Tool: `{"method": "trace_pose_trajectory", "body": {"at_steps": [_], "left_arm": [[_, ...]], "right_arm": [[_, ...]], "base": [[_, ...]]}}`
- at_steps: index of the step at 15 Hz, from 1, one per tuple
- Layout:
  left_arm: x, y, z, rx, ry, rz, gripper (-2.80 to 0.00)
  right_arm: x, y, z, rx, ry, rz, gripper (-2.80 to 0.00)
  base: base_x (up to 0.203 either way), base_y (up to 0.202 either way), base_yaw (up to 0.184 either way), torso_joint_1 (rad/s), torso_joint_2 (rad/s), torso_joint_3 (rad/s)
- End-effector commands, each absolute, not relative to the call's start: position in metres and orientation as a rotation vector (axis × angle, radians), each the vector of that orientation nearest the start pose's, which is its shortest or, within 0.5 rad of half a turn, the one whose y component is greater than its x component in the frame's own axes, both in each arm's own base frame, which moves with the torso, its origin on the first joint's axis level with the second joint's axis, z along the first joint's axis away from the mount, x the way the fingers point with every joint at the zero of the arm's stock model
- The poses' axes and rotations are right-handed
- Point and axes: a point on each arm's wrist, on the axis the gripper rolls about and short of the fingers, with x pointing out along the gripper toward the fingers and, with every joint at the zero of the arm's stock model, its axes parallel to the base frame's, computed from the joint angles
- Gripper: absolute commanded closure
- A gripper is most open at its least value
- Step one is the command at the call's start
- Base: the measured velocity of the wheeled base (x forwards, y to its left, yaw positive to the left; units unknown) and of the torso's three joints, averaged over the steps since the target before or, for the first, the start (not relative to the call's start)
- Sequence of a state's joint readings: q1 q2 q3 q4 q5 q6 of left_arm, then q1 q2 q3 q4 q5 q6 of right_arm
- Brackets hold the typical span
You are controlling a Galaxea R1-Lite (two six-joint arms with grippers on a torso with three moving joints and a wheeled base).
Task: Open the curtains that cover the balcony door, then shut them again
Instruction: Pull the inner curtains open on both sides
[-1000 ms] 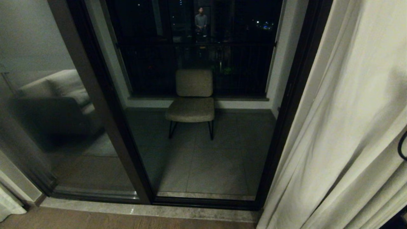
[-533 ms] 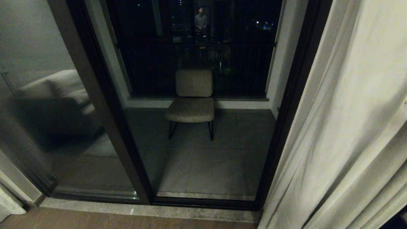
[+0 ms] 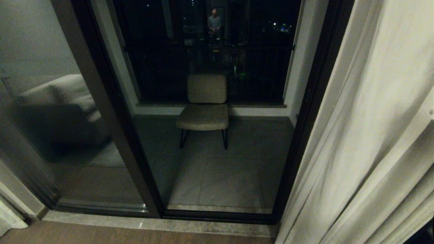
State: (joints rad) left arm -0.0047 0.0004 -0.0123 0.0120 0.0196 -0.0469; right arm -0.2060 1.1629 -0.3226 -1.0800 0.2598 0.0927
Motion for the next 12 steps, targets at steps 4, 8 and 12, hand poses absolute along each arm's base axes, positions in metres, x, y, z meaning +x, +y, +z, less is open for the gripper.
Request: {"method": "trace_pose_trajectory", "body": {"at_steps": [4,8,12], "left_arm": [[-0.024,0.001,0.078,-0.048,0.0,0.015,0.0],[-0.024,0.001,0.078,-0.048,0.0,0.015,0.0],[-0.024,0.001,0.078,-0.048,0.0,0.015,0.0]], "right_arm": [[0.207,-0.001,0.248,0.005,-0.277,0.235,0.0],[0.255,0.008,0.275,-0.026,-0.352,0.269,0.0],[0.302,0.011,0.295,-0.054,-0.424,0.27,0.0]], "base": [[0.0,0.0,0.0,0.0,0.0,0.0],[0.0,0.0,0.0,0.0,0.0,0.0],[0.0,0.0,0.0,0.0,0.0,0.0]]}}
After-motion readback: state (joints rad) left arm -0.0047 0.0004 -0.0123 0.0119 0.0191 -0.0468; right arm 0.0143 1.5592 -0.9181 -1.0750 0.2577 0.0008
